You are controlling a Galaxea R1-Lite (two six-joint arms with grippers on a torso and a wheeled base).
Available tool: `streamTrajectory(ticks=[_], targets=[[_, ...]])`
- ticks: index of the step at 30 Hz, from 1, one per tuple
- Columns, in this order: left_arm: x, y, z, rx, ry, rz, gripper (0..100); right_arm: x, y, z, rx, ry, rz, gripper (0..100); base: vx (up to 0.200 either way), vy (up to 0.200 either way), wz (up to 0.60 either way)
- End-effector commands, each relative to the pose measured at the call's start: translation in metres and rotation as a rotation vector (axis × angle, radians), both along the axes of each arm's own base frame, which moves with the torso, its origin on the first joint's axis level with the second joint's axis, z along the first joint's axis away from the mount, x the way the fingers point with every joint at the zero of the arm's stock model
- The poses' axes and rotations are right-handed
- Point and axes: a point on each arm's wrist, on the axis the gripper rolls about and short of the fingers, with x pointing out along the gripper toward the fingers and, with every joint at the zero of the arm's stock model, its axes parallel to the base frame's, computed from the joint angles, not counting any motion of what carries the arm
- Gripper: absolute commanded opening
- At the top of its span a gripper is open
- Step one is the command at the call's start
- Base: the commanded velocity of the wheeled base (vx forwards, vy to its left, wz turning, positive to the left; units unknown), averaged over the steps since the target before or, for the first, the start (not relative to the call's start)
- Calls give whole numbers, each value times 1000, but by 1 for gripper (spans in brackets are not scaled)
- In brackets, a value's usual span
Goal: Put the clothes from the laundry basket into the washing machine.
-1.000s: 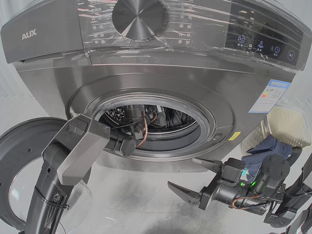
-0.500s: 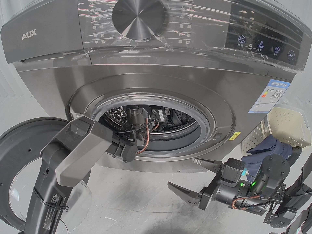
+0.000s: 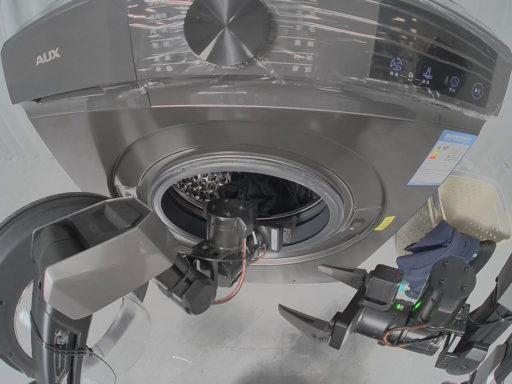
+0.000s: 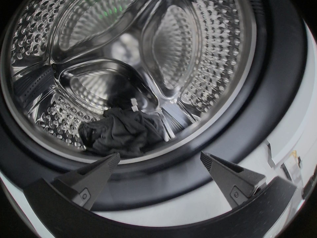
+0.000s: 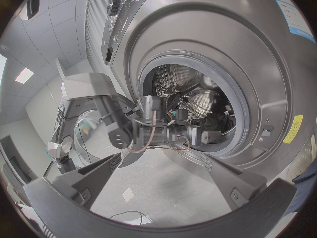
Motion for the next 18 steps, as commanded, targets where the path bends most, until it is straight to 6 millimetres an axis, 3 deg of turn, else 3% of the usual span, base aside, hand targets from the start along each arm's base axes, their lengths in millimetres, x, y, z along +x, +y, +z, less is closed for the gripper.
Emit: streamTrajectory(ticks=[1,8,12,14,18], targets=[[-76,6,22,12,-19,-157,100,-7,-8,-7,-33,26,10,100,0,0,0],[-136,33,43,-3,-23,-239,100,-8,-20,-3,-23,19,-33,100,0,0,0],[-155,53,51,-5,-36,-234,100,-6,-35,-3,-30,23,-86,100,0,0,0],[-172,71,61,-20,-56,-230,100,-4,-45,3,-12,8,-125,100,0,0,0],[-189,90,73,-45,-83,-230,100,-5,-60,14,20,-25,-200,100,0,0,0]])
